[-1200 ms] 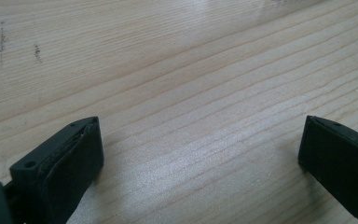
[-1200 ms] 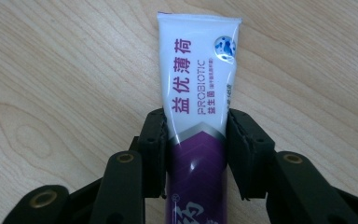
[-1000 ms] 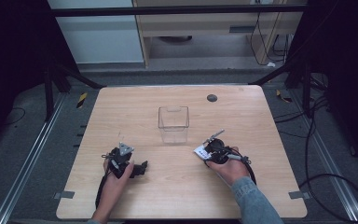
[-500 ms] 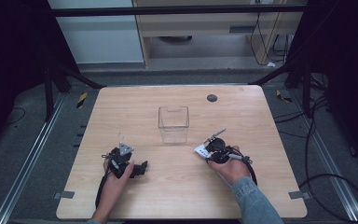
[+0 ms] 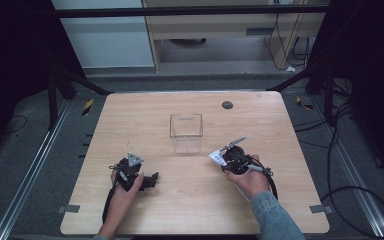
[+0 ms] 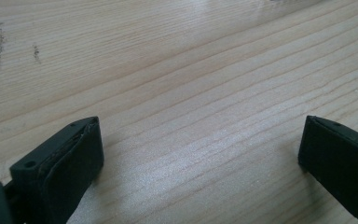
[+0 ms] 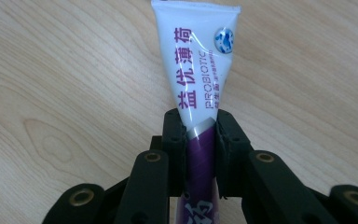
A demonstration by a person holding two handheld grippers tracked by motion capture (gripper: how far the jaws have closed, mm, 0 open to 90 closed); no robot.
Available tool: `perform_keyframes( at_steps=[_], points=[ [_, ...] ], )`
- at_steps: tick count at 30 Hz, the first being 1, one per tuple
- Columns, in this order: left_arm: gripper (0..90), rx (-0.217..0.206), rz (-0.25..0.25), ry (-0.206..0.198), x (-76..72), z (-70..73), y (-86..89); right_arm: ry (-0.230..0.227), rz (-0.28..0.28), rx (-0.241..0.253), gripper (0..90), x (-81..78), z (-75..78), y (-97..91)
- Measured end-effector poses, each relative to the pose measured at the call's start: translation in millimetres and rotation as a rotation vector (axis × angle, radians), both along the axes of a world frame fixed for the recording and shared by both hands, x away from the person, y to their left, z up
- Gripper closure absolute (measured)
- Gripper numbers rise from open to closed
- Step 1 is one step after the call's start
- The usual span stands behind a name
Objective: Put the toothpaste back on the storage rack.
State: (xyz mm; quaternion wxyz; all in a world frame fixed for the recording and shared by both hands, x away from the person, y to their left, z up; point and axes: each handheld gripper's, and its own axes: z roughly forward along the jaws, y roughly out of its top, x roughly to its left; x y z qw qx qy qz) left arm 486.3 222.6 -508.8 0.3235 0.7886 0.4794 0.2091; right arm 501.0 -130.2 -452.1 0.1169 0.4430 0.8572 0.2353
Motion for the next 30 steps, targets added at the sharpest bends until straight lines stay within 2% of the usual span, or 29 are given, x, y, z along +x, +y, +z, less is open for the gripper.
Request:
perform_keyframes(
  at_steps=[9, 15, 26, 30],
  points=[
    [0.0, 0.0, 0.0, 0.0, 0.0, 0.0, 0.0, -0.054, -0.017, 0.07, 76.8, -0.8, 18.1, -5.0],
    [0.0, 0.0, 0.0, 0.0, 0.0, 0.0, 0.0, -0.152, -0.022, 0.109, 76.8, -1.0, 32.5, -5.9],
    [0.0, 0.0, 0.0, 0.0, 0.0, 0.0, 0.0, -0.213, -0.049, 0.16, 77.0, 1.6, 45.1, -4.4],
    [0.0, 0.0, 0.0, 0.0, 0.1, 0.0, 0.0, -0.247, -0.055, 0.193, 76.9, 2.8, 51.1, -3.1]
  ],
)
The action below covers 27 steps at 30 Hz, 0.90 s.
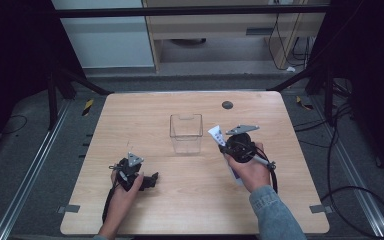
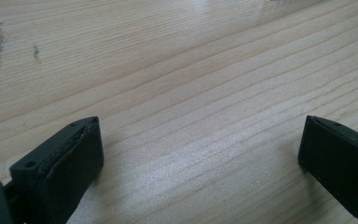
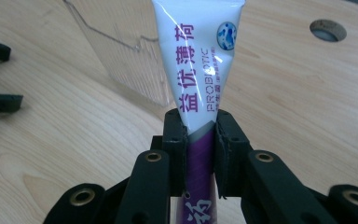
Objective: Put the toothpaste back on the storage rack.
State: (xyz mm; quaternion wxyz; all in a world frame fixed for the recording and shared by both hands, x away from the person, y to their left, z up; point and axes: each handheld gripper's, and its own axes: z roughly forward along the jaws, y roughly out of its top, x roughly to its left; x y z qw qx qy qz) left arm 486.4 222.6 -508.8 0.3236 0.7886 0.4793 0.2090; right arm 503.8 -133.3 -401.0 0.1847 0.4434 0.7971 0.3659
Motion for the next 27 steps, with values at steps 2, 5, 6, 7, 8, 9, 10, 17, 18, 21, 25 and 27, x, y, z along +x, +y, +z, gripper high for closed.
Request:
perform_keyframes(
  at_steps=[2, 5, 6, 7, 8, 9, 10, 17, 18, 21, 25, 27],
  points=[
    [0.0, 0.0, 0.0, 0.0, 0.0, 0.0, 0.0, -0.012, -0.005, 0.011, 76.9, 1.0, 2.6, 1.1],
    [0.0, 0.001, 0.0, 0.0, 0.0, 0.0, 0.0, -0.039, -0.012, 0.025, 77.0, 2.5, 7.7, 4.6],
    [0.0, 0.0, 0.0, 0.0, 0.0, 0.0, 0.0, -0.039, -0.012, 0.025, 77.0, 2.5, 7.7, 4.6],
    [0.0, 0.0, 0.0, 0.0, 0.0, 0.0, 0.0, -0.05, -0.015, 0.033, 77.0, 2.6, 8.9, 5.3],
    [0.0, 0.0, 0.0, 0.0, 0.0, 0.0, 0.0, -0.059, -0.018, 0.043, 77.0, 2.6, 10.1, 6.5],
    [0.0, 0.0, 0.0, 0.0, 0.0, 0.0, 0.0, -0.064, -0.018, 0.049, 77.0, 2.5, 10.5, 7.3],
    [0.0, 0.001, 0.0, 0.0, 0.0, 0.0, 0.0, -0.075, -0.02, 0.055, 77.0, 2.4, 11.1, 8.3],
    [0.0, 0.0, 0.0, 0.0, 0.0, 0.0, 0.0, -0.121, -0.024, 0.086, 77.1, 5.0, 21.6, 17.2],
    [0.0, 0.0, 0.0, 0.0, 0.0, 0.0, 0.0, -0.13, -0.023, 0.088, 77.0, 6.1, 23.8, 18.2],
    [0.0, 0.001, -0.001, 0.0, 0.9, 0.0, -1.2, -0.162, -0.032, 0.103, 77.1, 11.6, 33.6, 22.3],
    [0.0, 0.001, -0.002, 0.0, 0.9, 0.0, -1.2, -0.172, -0.035, 0.113, 77.0, 15.9, 40.5, 25.7],
    [0.0, 0.001, -0.002, 0.0, 0.9, 0.0, -1.2, -0.184, -0.029, 0.11, 77.0, 18.7, 47.2, 29.0]
  ],
)
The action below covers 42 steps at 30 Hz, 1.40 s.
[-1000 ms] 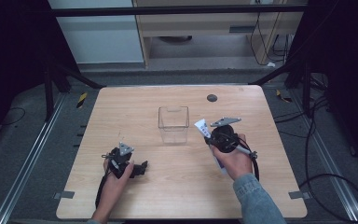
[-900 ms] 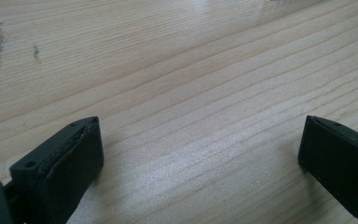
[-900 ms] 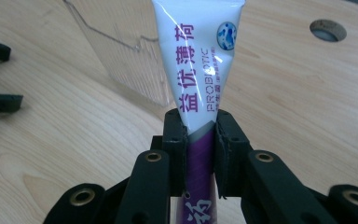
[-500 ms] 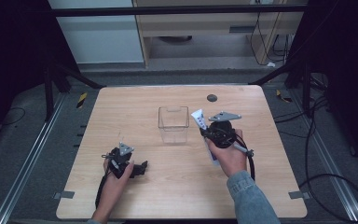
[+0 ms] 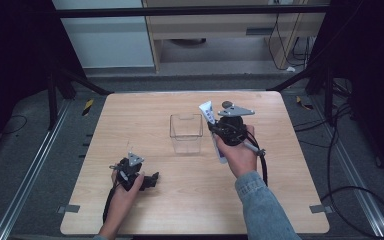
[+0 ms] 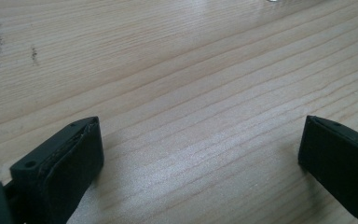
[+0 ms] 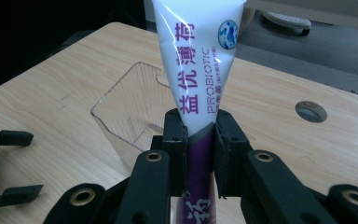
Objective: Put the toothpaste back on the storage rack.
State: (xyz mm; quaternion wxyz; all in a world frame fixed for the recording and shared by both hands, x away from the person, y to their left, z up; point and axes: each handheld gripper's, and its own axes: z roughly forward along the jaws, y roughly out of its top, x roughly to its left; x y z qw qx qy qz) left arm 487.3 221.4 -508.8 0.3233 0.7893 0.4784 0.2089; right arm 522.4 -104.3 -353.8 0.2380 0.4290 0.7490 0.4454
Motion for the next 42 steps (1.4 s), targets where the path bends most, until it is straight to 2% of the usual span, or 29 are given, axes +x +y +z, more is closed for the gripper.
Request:
perform_keyframes(
  at_steps=[10, 21, 24, 28, 33, 42],
  points=[
    [0.0, 0.0, -0.007, 0.0, 0.2, 0.0, 0.5, -0.032, 0.01, 0.041, 77.0, 3.7, 18.6, 13.5],
    [0.0, -0.003, -0.004, -0.001, 0.9, -0.1, -0.3, -0.056, -0.003, 0.069, 76.9, 14.5, 29.5, 26.3],
    [0.0, -0.002, -0.01, 0.0, 0.4, -0.1, 0.1, -0.052, 0.003, 0.11, 77.0, 16.4, 36.1, 31.5],
    [0.0, 0.0, -0.012, 0.0, 0.3, 0.0, 0.2, -0.072, 0.002, 0.09, 76.9, 17.7, 39.1, 38.2],
    [0.0, 0.0, -0.011, -0.001, 0.6, 0.0, 0.0, -0.08, -0.006, 0.099, 76.9, 22.6, 39.0, 48.6],
    [0.0, 0.0, -0.01, 0.0, 0.6, 0.0, -0.1, -0.117, 0.014, 0.109, 76.8, 35.0, 50.5, 70.4]
  ],
)
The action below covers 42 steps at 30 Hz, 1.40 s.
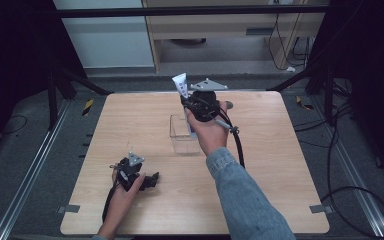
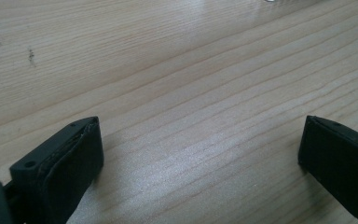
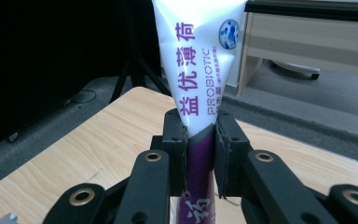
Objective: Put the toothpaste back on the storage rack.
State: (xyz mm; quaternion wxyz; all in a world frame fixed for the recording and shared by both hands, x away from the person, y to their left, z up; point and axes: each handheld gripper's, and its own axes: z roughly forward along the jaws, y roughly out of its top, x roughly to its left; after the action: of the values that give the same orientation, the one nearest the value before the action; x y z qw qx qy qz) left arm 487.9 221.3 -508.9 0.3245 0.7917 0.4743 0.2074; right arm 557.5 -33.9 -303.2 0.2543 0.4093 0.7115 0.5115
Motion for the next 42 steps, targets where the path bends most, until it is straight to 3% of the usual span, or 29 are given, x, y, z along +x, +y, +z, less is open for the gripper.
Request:
perform_keyframes(
  at_steps=[16, 26, 31, 42],
  points=[
    [0.0, 0.002, -0.007, 0.001, 0.9, 0.1, 0.0, -0.025, 0.02, -0.012, 76.8, 26.3, 5.8, 19.1],
    [0.0, 0.003, -0.009, 0.0, 1.0, 0.1, 0.1, -0.043, 0.004, 0.021, 76.8, 44.2, 0.0, 24.8],
    [0.0, 0.002, -0.009, 0.0, 1.0, 0.1, 0.1, -0.043, 0.012, 0.001, 76.9, 48.0, -2.8, 29.2],
    [0.0, 0.002, -0.009, 0.0, 1.0, 0.0, 0.1, -0.045, -0.007, 0.017, 76.8, 53.0, -6.5, 29.7]
  ],
)
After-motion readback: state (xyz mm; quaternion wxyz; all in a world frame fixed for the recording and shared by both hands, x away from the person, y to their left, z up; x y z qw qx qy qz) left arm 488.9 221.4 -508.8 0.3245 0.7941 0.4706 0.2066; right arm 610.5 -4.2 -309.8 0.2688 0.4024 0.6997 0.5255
